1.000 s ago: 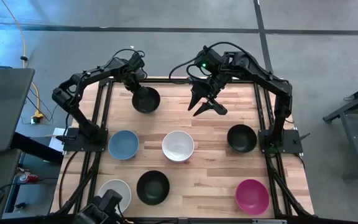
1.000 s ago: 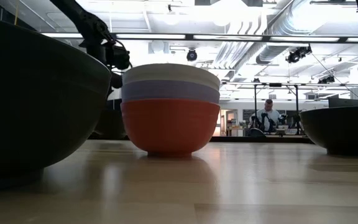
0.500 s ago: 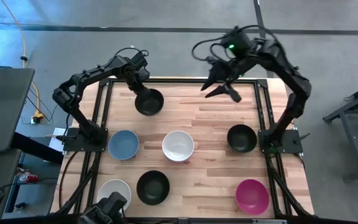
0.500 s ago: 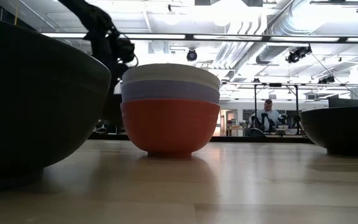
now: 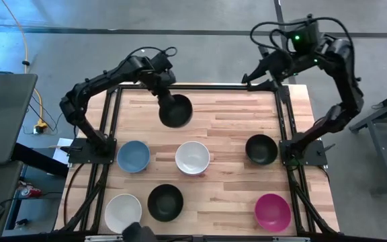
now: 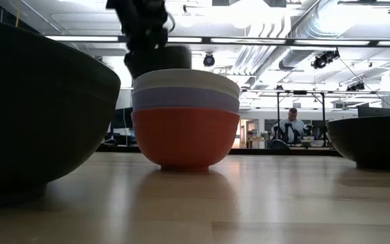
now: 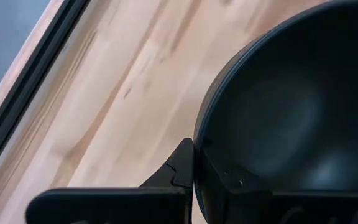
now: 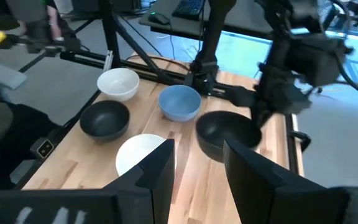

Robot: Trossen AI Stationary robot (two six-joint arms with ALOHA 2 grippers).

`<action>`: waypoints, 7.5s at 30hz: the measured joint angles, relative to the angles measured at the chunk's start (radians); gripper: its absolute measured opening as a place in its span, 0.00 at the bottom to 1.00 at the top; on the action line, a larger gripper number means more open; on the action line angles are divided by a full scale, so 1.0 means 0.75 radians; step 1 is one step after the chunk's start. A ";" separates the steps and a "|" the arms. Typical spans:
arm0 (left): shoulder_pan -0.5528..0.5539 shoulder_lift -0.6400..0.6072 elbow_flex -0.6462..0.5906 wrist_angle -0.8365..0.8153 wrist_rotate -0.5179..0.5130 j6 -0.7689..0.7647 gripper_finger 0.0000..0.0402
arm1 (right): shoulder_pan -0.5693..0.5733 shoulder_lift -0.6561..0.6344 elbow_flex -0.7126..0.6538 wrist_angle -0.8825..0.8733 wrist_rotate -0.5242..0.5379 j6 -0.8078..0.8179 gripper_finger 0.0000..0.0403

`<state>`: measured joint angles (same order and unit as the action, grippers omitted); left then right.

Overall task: Nest bowls inside each other
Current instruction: Stack the top black bowl on the white bowl, then stack the blue bowl on the black bowl

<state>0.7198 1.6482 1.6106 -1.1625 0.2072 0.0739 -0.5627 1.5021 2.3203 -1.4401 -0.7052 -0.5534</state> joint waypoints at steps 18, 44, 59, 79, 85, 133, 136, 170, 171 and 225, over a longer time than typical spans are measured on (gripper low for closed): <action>-0.430 0.161 0.357 -0.113 -0.008 -0.150 0.00 | -0.027 -0.031 0.000 -0.082 0.022 -0.005 0.32; -0.606 0.542 0.528 -0.261 -0.048 -0.093 0.00 | -0.027 -0.030 0.000 -0.147 0.023 -0.006 0.32; -0.621 0.669 0.528 -0.258 -0.001 -0.016 0.00 | -0.027 -0.029 0.000 -0.175 0.023 -0.006 0.32; -0.618 0.688 0.527 -0.237 -0.008 0.012 0.09 | -0.027 -0.029 0.000 -0.175 0.022 -0.006 0.32; -0.620 0.688 0.527 -0.240 -0.016 0.015 0.30 | -0.027 -0.029 0.000 -0.175 0.006 -0.006 0.32; -0.450 -0.294 -0.576 -0.374 -0.138 0.213 0.33 | -0.026 -0.024 -0.836 0.095 0.130 0.213 0.32; -0.454 -0.372 -0.711 -0.248 -0.155 0.203 0.33 | -0.025 -0.033 -0.784 0.145 0.118 0.213 0.32; -0.454 -0.377 -1.038 0.060 -0.171 0.142 0.30 | 0.205 -0.221 -0.712 0.365 0.011 0.237 0.32; -0.454 -0.374 -1.038 0.060 -0.171 0.140 0.28 | 0.210 -0.223 -0.712 0.365 0.021 0.237 0.32; -0.511 0.405 0.607 -0.471 -0.007 0.211 0.00 | 0.219 -0.303 -0.712 0.260 0.232 0.227 0.32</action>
<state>0.3364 1.9519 2.0657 -1.5160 0.2020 0.2322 -0.3985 1.2751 1.7866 -1.2451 -0.5312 -0.3828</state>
